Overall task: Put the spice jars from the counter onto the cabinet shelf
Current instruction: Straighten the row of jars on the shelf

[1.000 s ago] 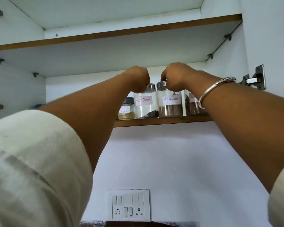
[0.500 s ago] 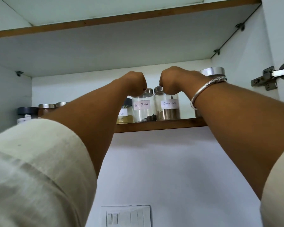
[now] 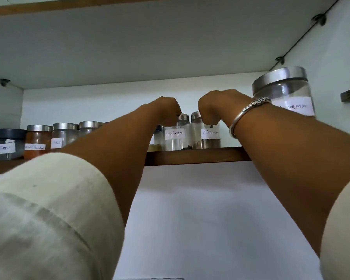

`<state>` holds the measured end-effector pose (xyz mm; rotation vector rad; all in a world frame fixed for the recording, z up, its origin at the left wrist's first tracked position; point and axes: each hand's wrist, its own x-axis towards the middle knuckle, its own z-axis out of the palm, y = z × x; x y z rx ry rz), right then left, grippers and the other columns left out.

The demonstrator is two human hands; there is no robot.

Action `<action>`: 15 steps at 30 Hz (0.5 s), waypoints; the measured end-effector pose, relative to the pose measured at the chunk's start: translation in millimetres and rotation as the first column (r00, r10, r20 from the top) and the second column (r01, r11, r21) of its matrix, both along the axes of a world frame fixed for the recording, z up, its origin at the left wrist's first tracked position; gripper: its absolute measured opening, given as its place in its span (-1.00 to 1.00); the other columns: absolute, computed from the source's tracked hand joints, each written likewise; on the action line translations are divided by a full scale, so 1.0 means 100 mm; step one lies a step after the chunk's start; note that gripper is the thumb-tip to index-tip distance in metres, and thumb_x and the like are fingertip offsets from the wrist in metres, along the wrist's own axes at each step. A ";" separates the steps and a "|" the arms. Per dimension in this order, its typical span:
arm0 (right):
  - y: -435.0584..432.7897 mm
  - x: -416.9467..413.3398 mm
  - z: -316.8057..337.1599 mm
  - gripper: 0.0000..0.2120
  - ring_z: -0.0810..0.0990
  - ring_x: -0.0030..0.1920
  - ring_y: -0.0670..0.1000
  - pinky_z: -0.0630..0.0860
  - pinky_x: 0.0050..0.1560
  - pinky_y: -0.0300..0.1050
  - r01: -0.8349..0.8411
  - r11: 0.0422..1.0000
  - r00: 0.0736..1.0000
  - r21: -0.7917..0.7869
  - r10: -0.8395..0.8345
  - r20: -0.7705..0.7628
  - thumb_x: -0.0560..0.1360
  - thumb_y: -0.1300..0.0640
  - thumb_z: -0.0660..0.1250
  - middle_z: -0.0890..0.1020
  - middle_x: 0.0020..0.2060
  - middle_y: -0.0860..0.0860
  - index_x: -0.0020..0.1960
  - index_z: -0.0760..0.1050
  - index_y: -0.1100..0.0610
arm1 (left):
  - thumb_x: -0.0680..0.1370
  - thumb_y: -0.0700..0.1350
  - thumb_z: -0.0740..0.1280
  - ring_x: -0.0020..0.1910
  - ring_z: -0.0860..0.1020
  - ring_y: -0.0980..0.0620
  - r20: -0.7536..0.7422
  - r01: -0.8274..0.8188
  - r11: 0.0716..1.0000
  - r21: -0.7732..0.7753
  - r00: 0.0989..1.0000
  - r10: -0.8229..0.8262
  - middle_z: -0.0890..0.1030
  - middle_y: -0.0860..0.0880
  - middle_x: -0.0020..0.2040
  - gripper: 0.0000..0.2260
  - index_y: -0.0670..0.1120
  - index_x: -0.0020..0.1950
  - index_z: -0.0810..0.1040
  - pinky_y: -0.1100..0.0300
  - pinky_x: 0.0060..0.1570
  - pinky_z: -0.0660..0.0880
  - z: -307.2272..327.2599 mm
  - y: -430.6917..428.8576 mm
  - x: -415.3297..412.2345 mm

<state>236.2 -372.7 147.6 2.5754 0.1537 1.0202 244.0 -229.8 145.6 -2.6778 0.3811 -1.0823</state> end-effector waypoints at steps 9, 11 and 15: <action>-0.03 0.41 0.06 -0.82 0.55 -0.30 0.08 0.53 -0.14 0.00 0.048 0.995 0.990 -0.085 -0.059 -0.126 0.41 0.13 0.31 0.50 -0.40 0.03 -0.35 0.43 0.10 | 0.52 -0.27 0.20 0.17 0.50 -0.14 -0.053 -0.074 0.995 0.069 0.996 0.077 0.52 -0.17 0.23 -0.66 -0.20 0.30 0.45 0.11 0.06 0.43 -0.06 -0.03 0.08; -0.07 0.41 0.04 -0.93 0.55 -0.33 0.07 0.51 -0.31 -0.05 0.034 0.996 0.990 -0.077 -0.044 -0.132 0.37 0.16 0.31 0.54 -0.36 0.05 -0.18 0.53 0.14 | 0.53 -0.26 0.21 0.20 0.48 -0.14 -0.057 -0.065 0.996 0.063 0.996 0.069 0.50 -0.17 0.26 -0.66 -0.21 0.31 0.44 0.10 0.10 0.42 -0.08 -0.03 0.08; -0.13 0.36 0.01 -0.62 0.56 -0.32 0.06 0.40 -0.52 -0.16 -0.009 1.000 0.991 0.017 0.011 -0.132 0.38 0.22 0.29 0.61 -0.06 0.10 0.19 0.51 0.13 | 0.53 -0.28 0.20 0.23 0.46 -0.15 -0.077 -0.051 0.998 0.024 0.996 0.053 0.48 -0.19 0.28 -0.63 -0.23 0.34 0.40 0.11 0.05 0.40 -0.14 -0.03 0.06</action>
